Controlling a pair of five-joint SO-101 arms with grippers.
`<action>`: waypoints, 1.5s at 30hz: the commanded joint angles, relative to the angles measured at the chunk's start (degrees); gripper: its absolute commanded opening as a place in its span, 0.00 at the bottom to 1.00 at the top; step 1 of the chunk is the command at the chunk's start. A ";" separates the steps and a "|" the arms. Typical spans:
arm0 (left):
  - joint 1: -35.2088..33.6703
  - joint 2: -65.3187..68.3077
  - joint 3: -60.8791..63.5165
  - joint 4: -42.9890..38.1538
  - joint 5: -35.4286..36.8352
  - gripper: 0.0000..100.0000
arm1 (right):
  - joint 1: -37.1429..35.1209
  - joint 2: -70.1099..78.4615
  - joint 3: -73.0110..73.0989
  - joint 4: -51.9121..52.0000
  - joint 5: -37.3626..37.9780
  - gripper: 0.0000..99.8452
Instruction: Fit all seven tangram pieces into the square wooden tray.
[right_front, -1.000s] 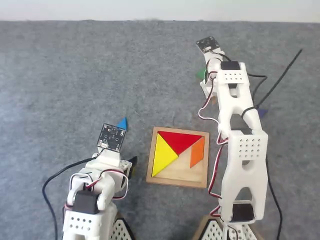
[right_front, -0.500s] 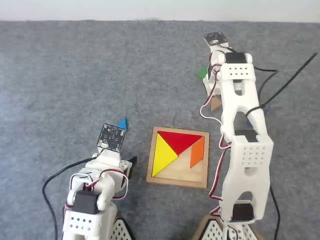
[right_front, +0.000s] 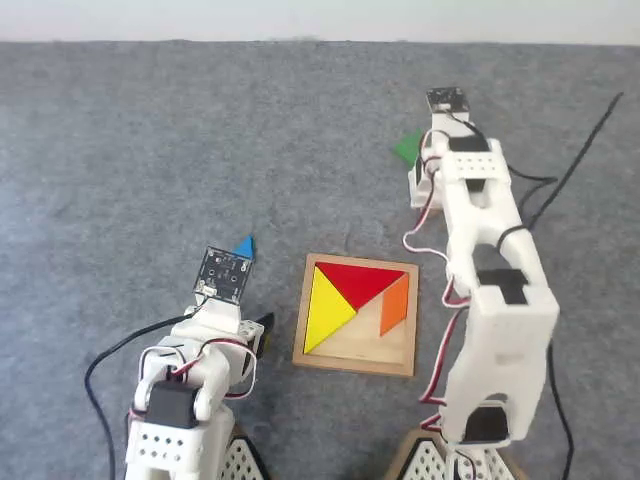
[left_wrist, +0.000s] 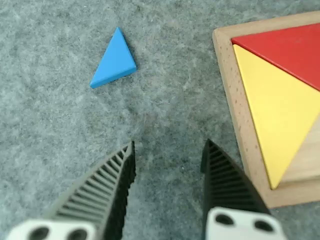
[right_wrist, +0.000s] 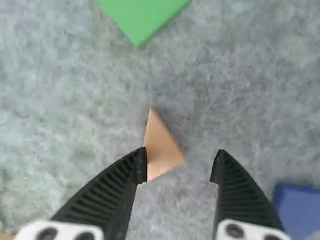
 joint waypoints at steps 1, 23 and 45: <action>0.26 -0.44 -0.40 -0.26 -0.09 0.21 | 0.75 -11.30 10.29 -9.36 -1.58 0.22; 0.26 -0.44 -0.40 -0.26 -0.09 0.21 | -3.38 4.53 -5.63 1.01 -4.31 0.19; 0.26 -0.44 -0.40 -0.26 -0.09 0.21 | -4.00 -6.99 -3.78 9.45 1.05 0.13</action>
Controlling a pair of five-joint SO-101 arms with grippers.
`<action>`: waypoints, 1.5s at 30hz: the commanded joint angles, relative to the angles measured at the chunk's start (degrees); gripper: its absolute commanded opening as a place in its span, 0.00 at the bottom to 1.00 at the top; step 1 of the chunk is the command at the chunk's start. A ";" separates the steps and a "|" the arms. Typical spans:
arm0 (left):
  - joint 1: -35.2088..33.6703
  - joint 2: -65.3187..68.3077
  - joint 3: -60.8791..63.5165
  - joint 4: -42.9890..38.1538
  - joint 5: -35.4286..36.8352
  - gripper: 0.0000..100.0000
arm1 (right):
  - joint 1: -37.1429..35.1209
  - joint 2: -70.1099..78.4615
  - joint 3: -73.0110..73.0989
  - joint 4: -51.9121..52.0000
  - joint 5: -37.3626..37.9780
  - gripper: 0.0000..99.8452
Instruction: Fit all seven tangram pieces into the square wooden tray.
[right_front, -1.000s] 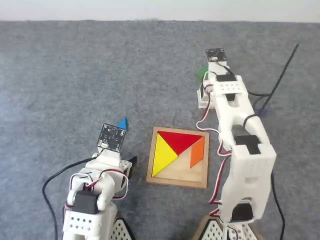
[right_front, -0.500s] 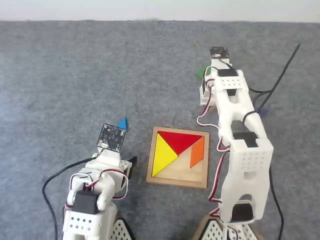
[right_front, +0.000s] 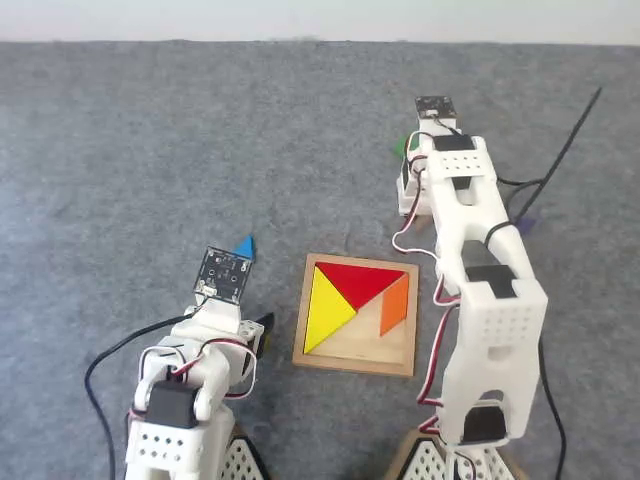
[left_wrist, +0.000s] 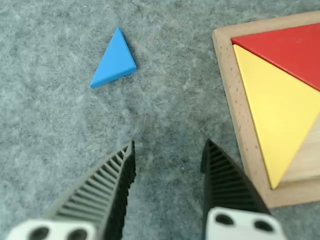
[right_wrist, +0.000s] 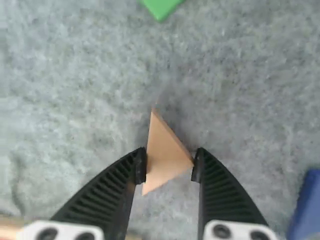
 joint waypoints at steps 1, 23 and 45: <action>0.26 -0.44 -0.40 -0.26 -0.09 0.21 | -1.63 -11.30 1.23 2.68 5.71 0.13; 0.26 -0.44 -0.40 -0.26 -0.09 0.21 | -17.80 -39.25 43.16 1.54 81.41 0.13; 0.26 -0.44 -0.40 -0.26 -0.09 0.21 | -25.98 -38.81 42.99 4.00 102.77 0.14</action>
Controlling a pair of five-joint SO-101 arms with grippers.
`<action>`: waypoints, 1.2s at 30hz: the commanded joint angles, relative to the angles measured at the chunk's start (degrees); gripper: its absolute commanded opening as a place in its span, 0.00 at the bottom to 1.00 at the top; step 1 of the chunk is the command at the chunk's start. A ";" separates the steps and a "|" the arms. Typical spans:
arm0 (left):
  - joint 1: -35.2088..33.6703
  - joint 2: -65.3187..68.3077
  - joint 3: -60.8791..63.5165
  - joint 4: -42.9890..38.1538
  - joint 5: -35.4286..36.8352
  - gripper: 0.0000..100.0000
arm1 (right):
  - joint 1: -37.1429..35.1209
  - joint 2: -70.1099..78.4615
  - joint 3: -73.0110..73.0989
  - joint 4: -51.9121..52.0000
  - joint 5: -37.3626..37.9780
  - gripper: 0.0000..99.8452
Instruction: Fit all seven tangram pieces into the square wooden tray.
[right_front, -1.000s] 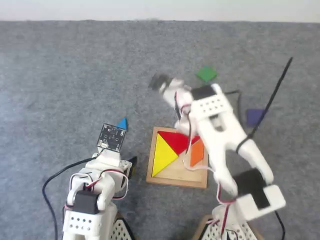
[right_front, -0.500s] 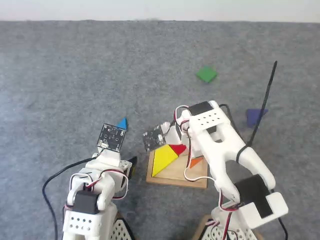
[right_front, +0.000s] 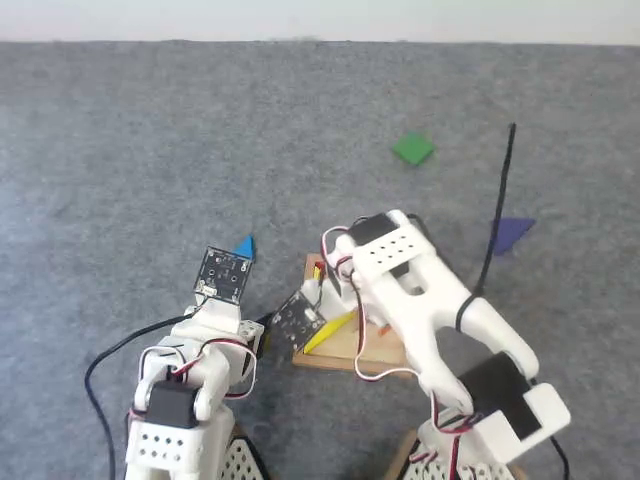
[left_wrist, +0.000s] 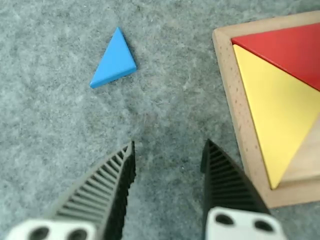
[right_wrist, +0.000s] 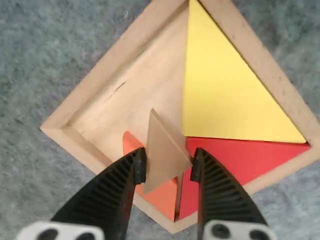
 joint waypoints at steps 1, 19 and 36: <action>0.26 -0.44 -0.40 -0.26 -0.09 0.21 | -0.84 -3.21 -0.62 0.75 0.44 0.14; 0.26 -0.44 -0.40 -0.26 -0.09 0.21 | -0.31 -3.74 -0.79 0.66 -5.19 0.24; 0.26 -0.44 -0.40 -0.26 -0.09 0.21 | 7.69 -11.30 -22.59 6.90 -52.57 0.06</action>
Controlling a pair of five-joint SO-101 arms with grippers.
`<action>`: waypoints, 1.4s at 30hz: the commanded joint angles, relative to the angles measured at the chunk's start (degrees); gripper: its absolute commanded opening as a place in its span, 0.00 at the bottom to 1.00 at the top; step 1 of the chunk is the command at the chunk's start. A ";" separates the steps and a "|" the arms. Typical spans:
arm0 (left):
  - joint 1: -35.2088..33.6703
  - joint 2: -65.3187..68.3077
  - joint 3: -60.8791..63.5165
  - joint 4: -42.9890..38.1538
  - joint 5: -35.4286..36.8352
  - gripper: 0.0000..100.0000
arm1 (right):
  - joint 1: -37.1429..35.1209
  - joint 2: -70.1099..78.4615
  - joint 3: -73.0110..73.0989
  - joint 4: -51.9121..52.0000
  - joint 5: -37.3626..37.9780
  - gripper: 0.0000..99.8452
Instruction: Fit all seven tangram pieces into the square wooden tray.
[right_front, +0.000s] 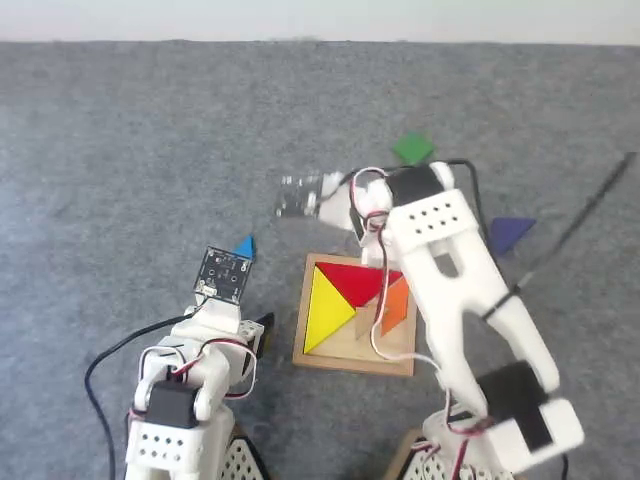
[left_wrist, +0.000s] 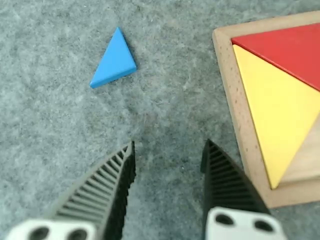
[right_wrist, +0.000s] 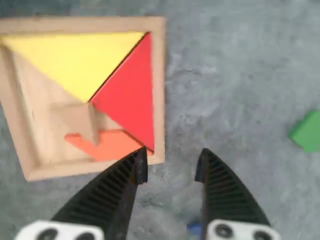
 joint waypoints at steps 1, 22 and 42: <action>0.26 -0.44 -0.40 -0.26 -0.09 0.21 | -0.84 -8.22 -3.52 -0.84 -16.44 0.02; 0.26 -0.44 -0.40 -0.26 -0.09 0.21 | -3.65 -22.46 41.05 -23.60 -34.20 0.01; 0.26 -0.44 -0.40 -0.26 -0.09 0.21 | -2.15 -22.37 45.63 -24.31 -31.65 0.01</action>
